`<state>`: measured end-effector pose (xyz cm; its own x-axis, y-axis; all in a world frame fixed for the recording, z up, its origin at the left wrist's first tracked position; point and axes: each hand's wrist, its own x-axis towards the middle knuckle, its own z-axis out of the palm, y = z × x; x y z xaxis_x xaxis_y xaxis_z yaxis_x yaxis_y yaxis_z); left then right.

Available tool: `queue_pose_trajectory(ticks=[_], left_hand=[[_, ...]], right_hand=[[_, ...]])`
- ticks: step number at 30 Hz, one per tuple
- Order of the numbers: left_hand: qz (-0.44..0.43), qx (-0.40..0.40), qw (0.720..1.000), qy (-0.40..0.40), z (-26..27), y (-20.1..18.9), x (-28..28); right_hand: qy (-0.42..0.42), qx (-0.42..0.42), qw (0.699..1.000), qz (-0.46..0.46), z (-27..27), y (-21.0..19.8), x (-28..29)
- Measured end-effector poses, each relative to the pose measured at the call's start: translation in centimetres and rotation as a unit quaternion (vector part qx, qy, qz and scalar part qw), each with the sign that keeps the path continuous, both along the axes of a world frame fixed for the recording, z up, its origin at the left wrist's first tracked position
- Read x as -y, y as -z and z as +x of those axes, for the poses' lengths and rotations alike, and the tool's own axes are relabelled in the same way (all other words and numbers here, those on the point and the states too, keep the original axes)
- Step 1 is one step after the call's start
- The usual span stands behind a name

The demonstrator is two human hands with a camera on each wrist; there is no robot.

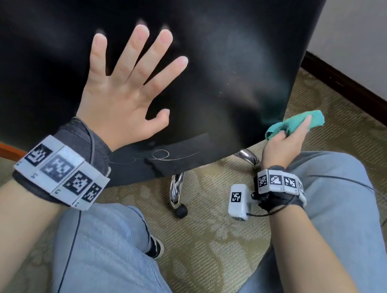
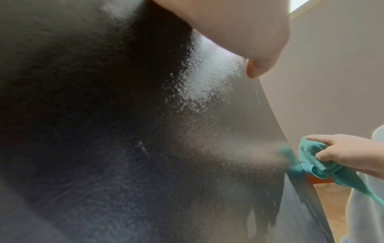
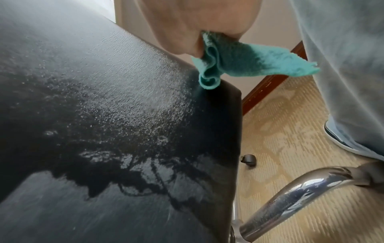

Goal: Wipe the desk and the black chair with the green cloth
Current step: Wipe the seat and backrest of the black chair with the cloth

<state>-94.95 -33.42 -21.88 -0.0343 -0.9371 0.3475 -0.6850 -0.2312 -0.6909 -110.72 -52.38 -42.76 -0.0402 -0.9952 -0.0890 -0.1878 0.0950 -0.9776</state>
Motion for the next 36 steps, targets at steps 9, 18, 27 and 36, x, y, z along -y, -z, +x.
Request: queue_pose_trajectory(ticks=[9,18,27,36], left_hand=[[0.013,-0.012,1.0,-0.005,-0.1,-0.3,0.2],[0.006,-0.009,1.0,-0.004,-0.2,-0.2,0.1],[0.001,-0.005,1.0,0.008,-0.3,-0.1,0.0],[0.007,0.006,1.0,0.004,-0.3,-0.2,0.1]], right_hand=[[-0.112,-0.048,0.991,0.054,1.3,1.0,0.9],[-0.094,-0.015,0.985,0.142,0.2,-0.4,-0.5],[-0.158,0.179,0.947,-0.215,3.4,-13.2,-7.3],[-0.133,0.123,0.948,-0.262,4.4,-12.9,-6.8]])
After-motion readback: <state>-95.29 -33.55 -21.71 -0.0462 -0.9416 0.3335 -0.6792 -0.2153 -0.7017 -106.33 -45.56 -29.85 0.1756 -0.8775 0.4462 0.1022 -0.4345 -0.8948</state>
